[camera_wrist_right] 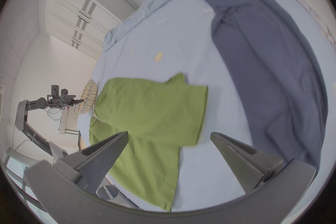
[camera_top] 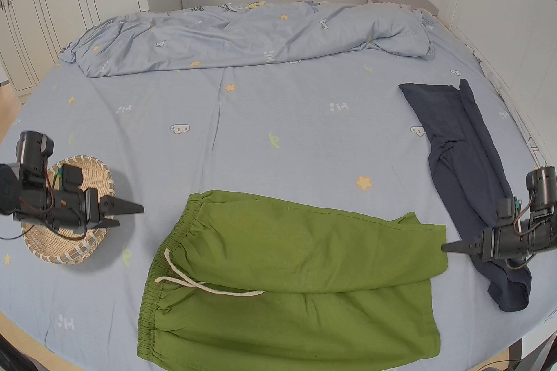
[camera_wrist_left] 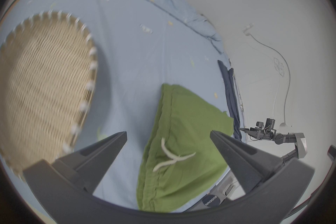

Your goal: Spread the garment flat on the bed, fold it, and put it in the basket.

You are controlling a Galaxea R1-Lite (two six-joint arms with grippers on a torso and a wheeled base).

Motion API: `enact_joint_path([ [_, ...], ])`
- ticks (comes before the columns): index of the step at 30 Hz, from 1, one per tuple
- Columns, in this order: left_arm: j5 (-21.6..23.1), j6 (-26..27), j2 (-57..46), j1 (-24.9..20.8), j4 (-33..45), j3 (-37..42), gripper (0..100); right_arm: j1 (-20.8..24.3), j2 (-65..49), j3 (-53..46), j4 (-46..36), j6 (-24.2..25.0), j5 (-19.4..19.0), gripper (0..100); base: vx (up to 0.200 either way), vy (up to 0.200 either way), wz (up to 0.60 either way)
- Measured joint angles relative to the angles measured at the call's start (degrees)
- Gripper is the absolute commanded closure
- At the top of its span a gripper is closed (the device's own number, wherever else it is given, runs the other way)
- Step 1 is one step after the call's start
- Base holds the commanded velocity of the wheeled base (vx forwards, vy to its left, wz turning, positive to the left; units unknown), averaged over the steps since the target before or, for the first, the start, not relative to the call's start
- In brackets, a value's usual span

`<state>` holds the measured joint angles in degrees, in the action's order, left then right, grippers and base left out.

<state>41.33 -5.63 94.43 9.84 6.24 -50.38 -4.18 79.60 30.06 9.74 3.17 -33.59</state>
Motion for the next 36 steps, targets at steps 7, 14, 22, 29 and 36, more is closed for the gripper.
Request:
enact_joint_path([
  [7,0.06,-1.06,8.37,-4.47,0.51,-12.73,0,0.17,3.22,7.91,0.09,-0.02,0.01,0,0.000,0.000,0.00],
  [14,0.28,-1.54,17.48,-8.19,0.45,-21.11,0,0.38,7.24,10.46,0.27,-0.13,0.00,0,0.000,0.000,0.00],
  [22,0.27,-1.58,26.16,-10.24,0.29,-27.73,0,0.49,9.03,10.73,0.27,-0.05,-0.02,0,0.000,0.000,0.00],
  [29,0.24,-1.56,30.29,-11.76,-0.94,-29.79,0,0.49,9.42,10.57,0.27,-0.06,-0.02,0,0.000,0.000,0.00],
  [36,0.30,-1.56,32.12,-12.92,-1.67,-30.18,100,0.49,9.53,10.51,0.24,-0.09,0.00,0,0.000,0.000,0.00],
])
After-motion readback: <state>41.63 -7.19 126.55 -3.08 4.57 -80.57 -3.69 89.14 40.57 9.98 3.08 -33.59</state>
